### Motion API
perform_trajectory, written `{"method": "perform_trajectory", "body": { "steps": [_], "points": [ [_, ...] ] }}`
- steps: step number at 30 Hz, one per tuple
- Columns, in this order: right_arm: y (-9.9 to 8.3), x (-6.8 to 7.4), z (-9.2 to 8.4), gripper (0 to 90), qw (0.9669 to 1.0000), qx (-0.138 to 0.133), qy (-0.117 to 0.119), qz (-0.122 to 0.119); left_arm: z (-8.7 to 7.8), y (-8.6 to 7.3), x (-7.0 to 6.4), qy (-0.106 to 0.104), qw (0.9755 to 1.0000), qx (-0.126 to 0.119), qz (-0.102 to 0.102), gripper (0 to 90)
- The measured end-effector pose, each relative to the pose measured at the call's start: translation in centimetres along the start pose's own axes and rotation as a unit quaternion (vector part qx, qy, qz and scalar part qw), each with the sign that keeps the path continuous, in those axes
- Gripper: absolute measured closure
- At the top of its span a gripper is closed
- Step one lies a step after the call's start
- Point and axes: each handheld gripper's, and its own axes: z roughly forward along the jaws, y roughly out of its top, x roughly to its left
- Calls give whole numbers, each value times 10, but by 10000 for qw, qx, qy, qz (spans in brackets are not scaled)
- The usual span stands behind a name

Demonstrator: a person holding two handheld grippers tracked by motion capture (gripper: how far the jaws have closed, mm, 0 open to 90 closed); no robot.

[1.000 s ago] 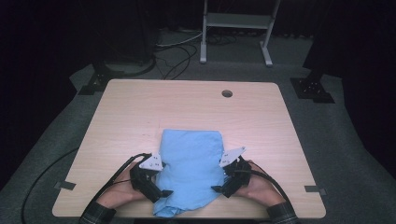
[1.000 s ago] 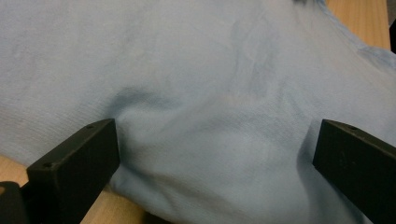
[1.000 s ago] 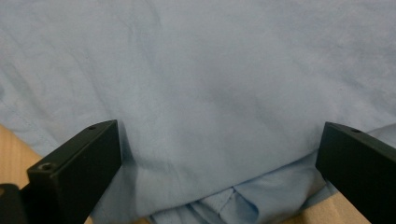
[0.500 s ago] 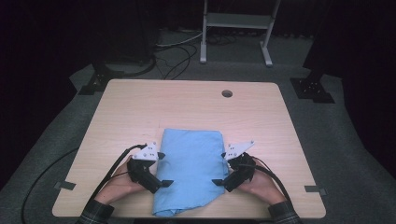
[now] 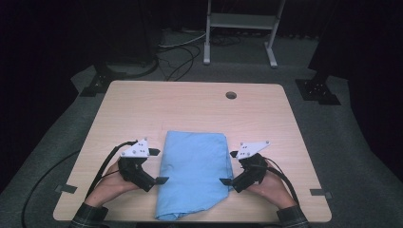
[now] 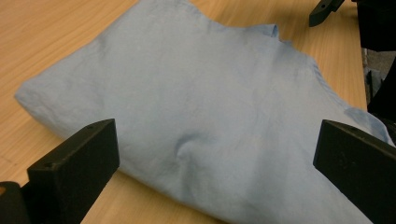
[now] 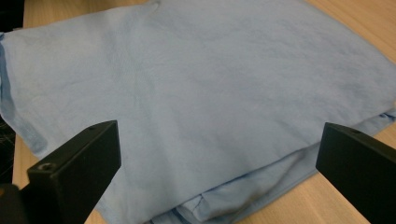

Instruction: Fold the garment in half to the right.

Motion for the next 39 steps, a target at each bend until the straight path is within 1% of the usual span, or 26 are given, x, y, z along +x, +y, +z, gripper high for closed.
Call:
{"method": "perform_trajectory", "body": {
  "steps": [1,4,5,6,7,8,9,10,11,12,17,21,24,27,28,29,30,31,32,33,34,35,36,37,38,39],
  "points": [
    [0,0,0,0,10000,0,0,0,0,0,0,0,10000,0,0,0],
    [-2,-2,-8,0,9999,-43,-91,27,-11,-2,3,117,9999,-55,-24,0],
    [-2,-2,-8,0,9999,-43,-91,27,-11,-2,3,117,9999,-55,-24,0],
    [-3,-3,-12,0,9999,-70,-138,67,-16,-4,5,175,9998,-80,-47,0],
    [-3,-3,-12,0,9999,-70,-138,67,-16,-4,5,175,9998,-80,-47,0],
    [-4,-5,-16,0,9997,-99,-178,94,-22,-6,7,237,9996,-99,-86,0],
    [-4,-5,-16,0,9997,-99,-178,94,-22,-6,7,237,9996,-99,-86,0],
    [-6,-6,-20,0,9996,-133,-239,110,-29,-9,9,312,9994,-115,-110,0],
    [-7,-7,-22,0,9995,-135,-248,150,-29,-9,9,312,9994,-115,-110,0],
    [-7,-7,-24,0,9994,-144,-264,154,-34,-12,10,380,9991,-140,-148,0],
    [-12,-10,-33,0,9989,-169,-388,211,-42,-17,12,488,9985,-159,-206,0],
    [-20,-15,-44,0,9978,-209,-538,326,-49,-22,15,581,9979,-129,-250,0],
    [-27,-18,-51,0,9968,-207,-643,428,-56,-29,18,701,9969,-92,-336,0],
    [-35,-21,-58,0,9956,-214,-756,511,-58,-33,20,748,9964,-87,-389,0],
    [-38,-22,-60,0,9951,-212,-796,544,-61,-37,21,798,9959,-70,-431,0],
    [-38,-22,-60,0,9951,-212,-796,544,-61,-37,21,798,9959,-70,-431,0],
    [-44,-24,-64,0,9941,-189,-871,618,-63,-41,22,843,9953,-35,-471,0],
    [-44,-24,-64,0,9941,-189,-871,618,-63,-41,22,843,9953,-35,-471,0],
    [-51,-26,-67,0,9929,-140,-943,706,-64,-46,23,881,9948,27,-507,0],
    [-51,-26,-67,0,9929,-140,-943,706,-64,-46,23,881,9948,27,-507,0],
    [-58,-27,-69,0,9919,-89,-1013,765,-65,-51,24,889,9945,76,-545,0],
    [-58,-27,-69,0,9919,-89,-1013,765,-65,-51,24,889,9945,76,-545,0],
    [-66,-29,-70,0,9906,-17,-1073,850,-65,-57,25,921,9939,141,-583,0],
    [-66,-29,-70,0,9906,-17,-1073,850,-65,-57,25,921,9939,141,-583,0],
    [-73,-29,-70,0,9894,68,-1141,899,-65,-63,25,939,9934,229,-616,0],
    [-73,-29,-70,0,9894,68,-1141,899,-65,-63,25,939,9934,229,-616,0]
  ]
}}
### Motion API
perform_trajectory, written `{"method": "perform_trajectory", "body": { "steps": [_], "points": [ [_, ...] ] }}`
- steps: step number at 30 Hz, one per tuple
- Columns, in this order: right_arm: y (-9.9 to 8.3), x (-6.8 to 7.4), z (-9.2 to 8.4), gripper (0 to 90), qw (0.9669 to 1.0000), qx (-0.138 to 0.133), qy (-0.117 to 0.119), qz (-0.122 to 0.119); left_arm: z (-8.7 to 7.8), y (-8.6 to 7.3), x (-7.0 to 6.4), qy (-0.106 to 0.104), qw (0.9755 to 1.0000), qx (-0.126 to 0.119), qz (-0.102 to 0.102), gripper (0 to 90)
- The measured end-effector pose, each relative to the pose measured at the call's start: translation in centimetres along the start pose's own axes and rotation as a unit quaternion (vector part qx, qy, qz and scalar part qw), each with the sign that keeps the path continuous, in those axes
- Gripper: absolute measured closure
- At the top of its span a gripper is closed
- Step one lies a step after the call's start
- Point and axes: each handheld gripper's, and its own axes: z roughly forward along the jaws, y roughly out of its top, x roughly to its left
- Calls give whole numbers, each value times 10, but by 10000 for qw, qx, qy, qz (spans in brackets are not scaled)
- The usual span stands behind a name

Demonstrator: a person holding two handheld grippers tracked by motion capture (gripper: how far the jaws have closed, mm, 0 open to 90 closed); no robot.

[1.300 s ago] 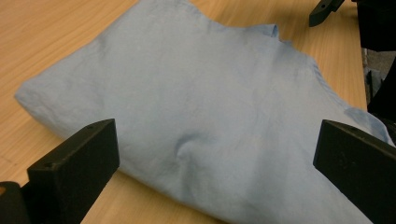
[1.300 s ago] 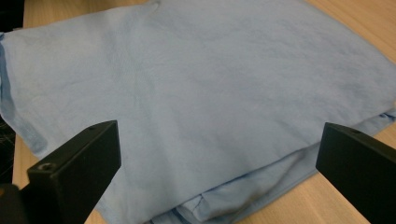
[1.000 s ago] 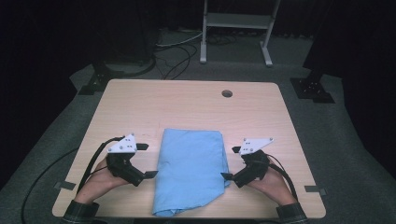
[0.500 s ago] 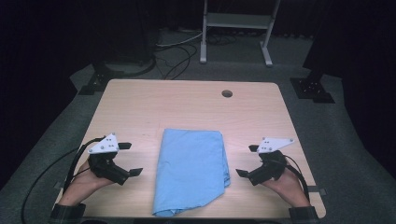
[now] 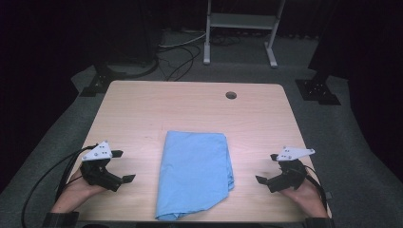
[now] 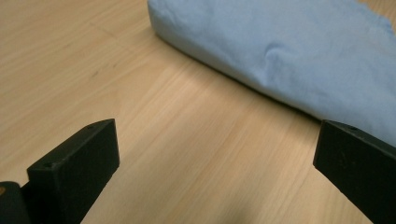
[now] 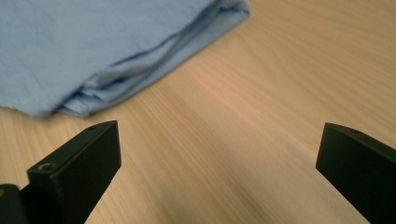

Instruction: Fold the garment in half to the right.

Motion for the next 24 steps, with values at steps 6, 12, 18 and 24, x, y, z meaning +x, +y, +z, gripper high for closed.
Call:
{"method": "perform_trajectory", "body": {
  "steps": [6,12,18,24],
  "points": [
    [-17,-5,0,0,9994,263,-184,91,2,-17,1,12,9997,218,-59,0],
    [-28,-7,-2,0,9989,355,-226,207,5,-32,3,65,9992,372,-122,0],
    [-40,-7,-3,0,9981,471,-258,318,5,-39,3,123,9989,438,-123,0],
    [-44,-6,-3,0,9978,496,-312,297,9,-41,2,118,9986,503,-90,0]
  ]
}}
